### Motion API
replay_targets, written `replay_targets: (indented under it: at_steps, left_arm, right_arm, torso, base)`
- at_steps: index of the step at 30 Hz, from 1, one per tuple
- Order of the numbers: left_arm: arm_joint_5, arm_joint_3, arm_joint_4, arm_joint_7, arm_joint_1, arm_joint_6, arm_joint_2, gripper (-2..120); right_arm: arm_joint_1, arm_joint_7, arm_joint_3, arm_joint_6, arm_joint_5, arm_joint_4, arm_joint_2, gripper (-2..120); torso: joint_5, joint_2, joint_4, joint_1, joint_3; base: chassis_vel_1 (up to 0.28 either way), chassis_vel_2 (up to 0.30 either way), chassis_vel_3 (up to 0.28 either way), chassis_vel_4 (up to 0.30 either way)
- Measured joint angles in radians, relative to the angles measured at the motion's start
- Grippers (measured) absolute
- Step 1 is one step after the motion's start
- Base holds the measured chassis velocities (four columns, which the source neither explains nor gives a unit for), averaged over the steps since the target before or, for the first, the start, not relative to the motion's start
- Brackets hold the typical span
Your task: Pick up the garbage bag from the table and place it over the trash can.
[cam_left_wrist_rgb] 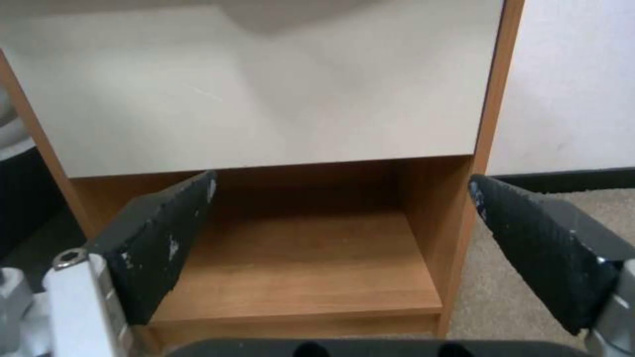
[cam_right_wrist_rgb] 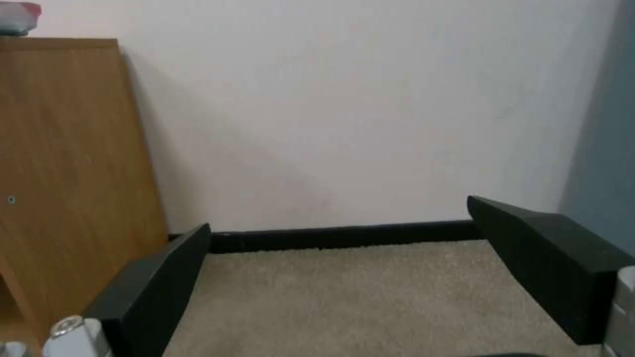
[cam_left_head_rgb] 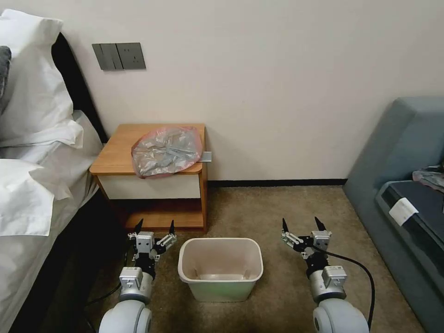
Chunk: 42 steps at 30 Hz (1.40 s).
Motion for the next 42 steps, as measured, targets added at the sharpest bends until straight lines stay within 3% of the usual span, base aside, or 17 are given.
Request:
replay_targets:
  at_steps: [32,36,37,41,42]
  left_arm:
    - [-0.008,-0.006,0.0,0.002,0.003,-0.01,0.001,100]
    - [-0.109,-0.071,0.008,0.036,0.033,-0.126,0.023,100]
    - [-0.109,-0.071,0.008,0.036,0.033,-0.126,0.023,100]
    - [-0.235,-0.15,0.018,0.079,0.069,-0.27,0.05,100]
    - [-0.235,-0.15,0.018,0.079,0.069,-0.27,0.05,100]
  right_arm:
    - [-0.006,0.0,-0.002,0.005,-0.004,0.004,0.002,100]
    - [-0.11,-0.025,-0.039,0.092,-0.099,0.077,0.044,100]
    - [-0.11,-0.025,-0.039,0.092,-0.099,0.077,0.044,100]
    - [-0.259,-0.065,-0.092,0.219,-0.232,0.182,0.104,100]
    - [-0.259,-0.065,-0.092,0.219,-0.232,0.182,0.104,100]
  torso:
    - [-0.0001,0.0,-0.0001,0.0,0.0]
    - [-0.0001,0.0,0.0,0.0,0.0]
    - [-0.0001,0.0,0.0,0.0,0.0]
    - [-0.0007,0.0,-0.0004,0.0,0.0]
    - [-0.0007,0.0,-0.0004,0.0,0.0]
  base:
    - [0.0,0.0,0.0,0.0]
    - [0.0,0.0,0.0,0.0]
    - [0.0,0.0,0.0,0.0]
    - [0.0,0.0,0.0,0.0]
    - [0.0,0.0,0.0,0.0]
